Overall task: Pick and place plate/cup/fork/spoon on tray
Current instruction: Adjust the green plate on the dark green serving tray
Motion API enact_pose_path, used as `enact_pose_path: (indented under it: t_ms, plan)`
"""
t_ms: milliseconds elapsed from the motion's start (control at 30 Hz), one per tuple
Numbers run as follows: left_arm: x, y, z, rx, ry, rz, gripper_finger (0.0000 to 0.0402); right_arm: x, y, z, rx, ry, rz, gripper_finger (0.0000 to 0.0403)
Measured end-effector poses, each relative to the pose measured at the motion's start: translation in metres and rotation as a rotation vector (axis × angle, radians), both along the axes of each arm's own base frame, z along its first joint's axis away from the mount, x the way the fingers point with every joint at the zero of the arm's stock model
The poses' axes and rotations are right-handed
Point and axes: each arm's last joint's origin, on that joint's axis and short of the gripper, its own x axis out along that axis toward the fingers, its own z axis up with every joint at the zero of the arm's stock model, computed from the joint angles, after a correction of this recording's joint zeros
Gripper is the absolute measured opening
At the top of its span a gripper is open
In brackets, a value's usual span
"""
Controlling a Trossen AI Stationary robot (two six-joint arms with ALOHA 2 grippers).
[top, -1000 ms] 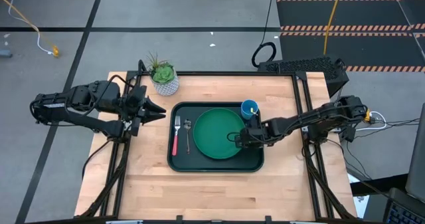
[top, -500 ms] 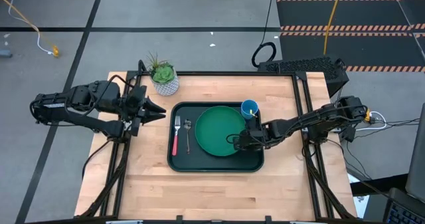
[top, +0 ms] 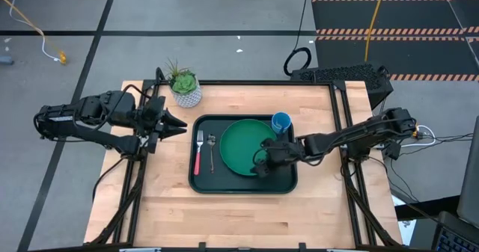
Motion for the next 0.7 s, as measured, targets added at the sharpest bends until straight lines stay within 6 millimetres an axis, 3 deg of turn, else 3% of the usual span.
enact_pose_path:
  t_ms: [133, 333, 433, 533, 700]
  plan:
    - [0.0, 0.0, -0.001, 0.0, 0.007, 0.0, 0.0099, 0.012, -0.004, 0.026, -0.167, -0.134, 0.007, 0.0166]
    - [0.0, 0.0, -0.001, -0.015, 0.01, 0.005, 0.0099, 0.02, -0.03, 0.037, -0.335, -0.235, -0.127, 0.0159]
    - [-0.001, 0.0, -0.002, -0.026, 0.018, 0.01, 0.0099, 0.021, -0.039, 0.039, -0.43, -0.244, -0.126, 0.0109]
    - [-0.001, 0.0, -0.002, -0.052, 0.029, 0.02, 0.0099, 0.022, -0.046, 0.039, -0.494, -0.241, -0.101, 0.0025]
    - [-0.001, 0.0, -0.003, -0.075, 0.04, 0.028, 0.0099, 0.024, -0.047, 0.043, -0.546, -0.299, -0.068, 0.0002]
